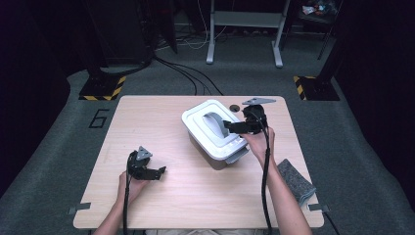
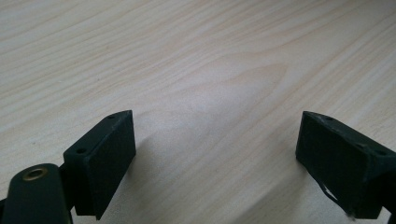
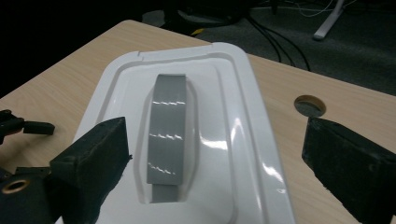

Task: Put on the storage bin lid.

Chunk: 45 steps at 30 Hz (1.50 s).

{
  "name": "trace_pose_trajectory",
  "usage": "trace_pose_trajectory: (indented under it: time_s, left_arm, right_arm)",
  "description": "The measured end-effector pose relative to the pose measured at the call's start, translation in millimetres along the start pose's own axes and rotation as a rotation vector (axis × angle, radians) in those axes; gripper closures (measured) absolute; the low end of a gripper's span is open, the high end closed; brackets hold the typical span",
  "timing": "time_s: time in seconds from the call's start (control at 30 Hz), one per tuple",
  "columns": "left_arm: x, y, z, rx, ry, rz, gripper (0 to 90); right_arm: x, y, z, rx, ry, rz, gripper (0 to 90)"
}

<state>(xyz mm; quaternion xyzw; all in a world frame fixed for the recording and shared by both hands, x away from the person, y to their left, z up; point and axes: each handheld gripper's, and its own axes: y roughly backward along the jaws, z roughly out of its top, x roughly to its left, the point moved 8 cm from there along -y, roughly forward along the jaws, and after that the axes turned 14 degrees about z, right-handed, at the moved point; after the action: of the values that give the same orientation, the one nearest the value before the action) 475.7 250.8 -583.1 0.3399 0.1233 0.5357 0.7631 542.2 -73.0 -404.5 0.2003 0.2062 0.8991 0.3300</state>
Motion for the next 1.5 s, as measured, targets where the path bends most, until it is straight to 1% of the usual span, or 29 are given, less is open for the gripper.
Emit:
trace_pose_trajectory:
  time_s: [0.1, 0.13, 0.17, 0.2, 0.3, 0.33, 0.43, 0.47, 0.5, 0.67, 0.7, 0.73, 0.83, 0.87, 0.9, 0.93, 1.0, 1.2, 1.23, 1.27, 1.3, 1.33, 1.4, 1.43, 1.47, 1.5]
  left_arm:
    - [0.0, 0.0, 0.0, 0.000, -0.002, -0.001, 11.7]
    - [0.0, 0.0, 0.0, 0.000, -0.001, -0.001, 11.7]
    - [0.0, 0.0, 0.0, -0.001, -0.001, -0.001, 11.7]
    - [0.0, 0.0, 0.0, -0.001, -0.001, -0.001, 11.7]
    - [0.0, 0.0, 0.0, 0.000, 0.001, 0.000, 11.7]
    - [0.0, 0.0, 0.0, 0.000, -0.002, -0.001, 11.7]
    - [0.0, 0.0, 0.0, 0.000, -0.001, 0.000, 11.7]
    - [0.0, -0.1, 0.1, -0.001, -0.001, -0.001, 11.7]
    - [0.0, 0.0, 0.1, 0.000, 0.000, 0.000, 11.7]
    - [0.0, -0.1, 0.1, -0.001, -0.001, -0.001, 11.7]
    - [0.0, -0.1, 0.1, -0.001, -0.001, -0.001, 11.7]
    - [-0.1, -0.1, 0.1, 0.000, 0.000, 0.000, 11.7]
    - [0.0, -0.1, 0.1, -0.001, 0.000, 0.000, 11.7]
    - [0.0, -0.1, 0.0, 0.000, -0.002, -0.001, 11.7]
    - [0.0, -0.1, 0.0, 0.000, -0.002, -0.001, 11.7]
    - [-0.1, -0.1, 0.1, -0.001, 0.001, 0.000, 11.7]
    - [-0.1, -0.1, 0.1, 0.000, 0.000, 0.000, 11.7]
    - [-0.1, -0.1, 0.1, -0.001, -0.001, -0.001, 11.7]
    - [0.0, 0.0, 0.0, 0.000, 0.000, 0.000, 11.7]
    - [0.0, 0.0, 0.0, 0.000, 0.000, 0.000, 11.7]
    - [0.0, 0.0, 0.0, 0.000, -0.001, 0.000, 11.7]
    - [0.0, 0.0, 0.0, 0.000, -0.002, -0.001, 11.7]
    - [0.0, 0.0, 0.0, 0.000, -0.002, -0.001, 11.7]
    - [0.0, 0.0, 0.0, 0.000, -0.002, -0.001, 11.7]
    - [0.0, 0.0, 0.0, 0.000, -0.002, -0.001, 11.7]
    - [-0.1, 0.0, 0.0, 0.000, -0.002, -0.001, 11.7]
  right_arm:
    - [-5.2, 8.1, -0.1, -0.019, 0.003, -0.020, 5.3]
    - [-11.3, 16.8, -1.1, -0.034, -0.002, -0.041, 5.0]
    - [-14.7, 21.4, -1.8, -0.044, -0.002, -0.054, 4.8]
    - [-14.7, 21.4, -1.8, -0.044, -0.002, -0.054, 4.8]
    - [-28.0, 35.9, -6.2, -0.075, -0.017, -0.087, 4.4]
    - [-36.2, 43.0, -10.1, -0.088, -0.025, -0.110, 4.3]
    - [-49.0, 52.4, -19.3, -0.104, -0.056, -0.139, 4.1]
    - [-55.8, 56.4, -24.4, -0.112, -0.065, -0.157, 4.1]
    - [-59.8, 58.3, -28.0, -0.113, -0.072, -0.165, 4.0]
    - [-86.7, 65.6, -57.6, -0.116, -0.148, -0.220, 3.5]
    - [-90.5, 65.2, -62.6, -0.112, -0.155, -0.225, 3.4]
    - [-95.9, 63.0, -72.1, -0.098, -0.180, -0.231, 3.2]
    - [-106.5, 54.7, -93.0, -0.070, -0.218, -0.240, 2.9]
    - [-110.7, 50.6, -101.9, -0.065, -0.241, -0.245, 2.9]
    - [-110.7, 50.6, -101.9, -0.065, -0.241, -0.245, 2.9]
    - [-117.5, 43.1, -116.6, -0.050, -0.277, -0.247, 2.8]
    - [-120.7, 37.7, -125.0, -0.039, -0.295, -0.246, 2.8]
    - [-127.7, 10.1, -150.4, 0.044, -0.350, -0.237, 2.3]
    - [-129.7, 5.8, -155.1, 0.067, -0.347, -0.231, 1.7]
    - [-129.7, 5.8, -155.1, 0.067, -0.347, -0.231, 1.7]
    - [-131.1, -1.3, -161.2, 0.087, -0.371, -0.219, 1.6]
    - [-131.3, -3.1, -163.8, 0.094, -0.384, -0.219, 1.5]
    - [-133.8, -4.4, -164.7, 0.087, -0.360, -0.229, 1.9]
    - [-133.8, -4.4, -164.7, 0.087, -0.360, -0.229, 1.9]
    - [-132.3, -5.7, -166.0, 0.092, -0.332, -0.256, 2.8]
    - [-131.3, -6.4, -166.7, 0.096, -0.323, -0.265, 2.8]
